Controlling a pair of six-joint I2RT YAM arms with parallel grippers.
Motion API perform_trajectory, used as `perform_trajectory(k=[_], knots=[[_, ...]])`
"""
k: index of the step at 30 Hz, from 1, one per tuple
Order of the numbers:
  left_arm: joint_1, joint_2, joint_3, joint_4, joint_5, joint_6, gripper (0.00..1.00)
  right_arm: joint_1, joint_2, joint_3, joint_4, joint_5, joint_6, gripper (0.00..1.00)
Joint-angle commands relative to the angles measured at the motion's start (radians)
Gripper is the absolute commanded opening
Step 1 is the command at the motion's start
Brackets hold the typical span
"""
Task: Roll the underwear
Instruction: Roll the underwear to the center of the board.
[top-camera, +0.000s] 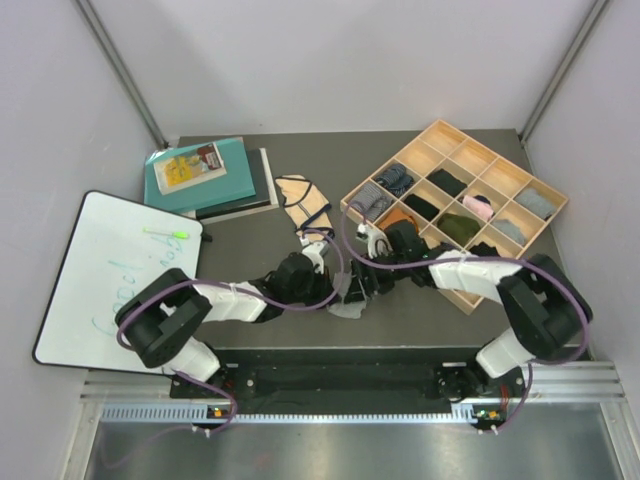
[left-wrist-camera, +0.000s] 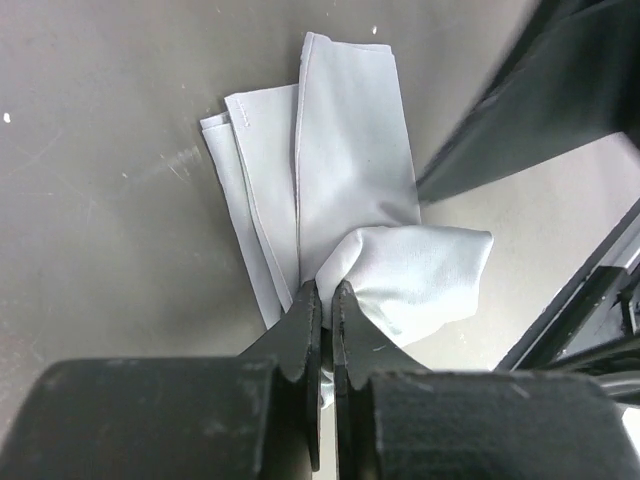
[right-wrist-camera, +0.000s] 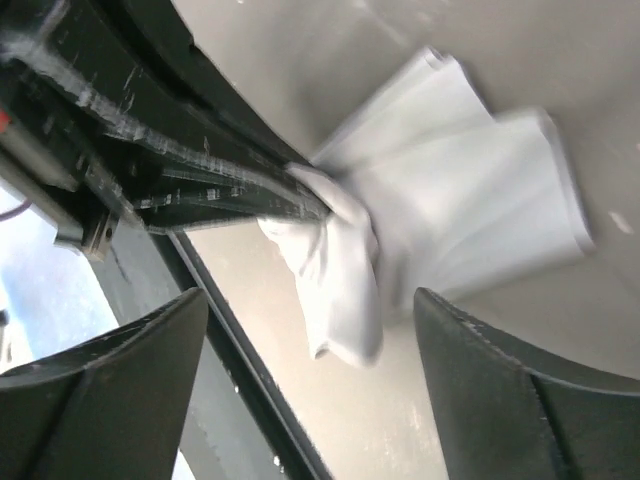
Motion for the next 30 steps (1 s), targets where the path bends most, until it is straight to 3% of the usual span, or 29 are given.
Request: perform_trajectory(k=[1, 4, 11, 21, 30], knots=[[0.002, 0.051, 0.006, -0.119, -0.019, -0.027, 0.00, -0.014, -0.204, -0.070, -0.036, 0.154, 0.088, 0.87], [0.002, 0.073, 0.026, -0.113, 0.027, -0.039, 0.00, -0.014, -0.365, -0.146, -0.010, 0.252, 0.205, 0.96], [0.002, 0.093, 0.089, -0.184, 0.056, -0.059, 0.00, -0.014, -0.553, -0.332, 0.105, 0.331, 0.326, 0.99], [0.002, 0.097, 0.142, -0.273, 0.049, -0.068, 0.00, 0.041, -0.518, -0.484, 0.288, 0.383, 0.407, 0.98], [0.004, 0.131, 0.170, -0.311, 0.052, -0.078, 0.00, 0.125, -0.261, -0.460, 0.449, 0.427, 0.414, 0.95]])
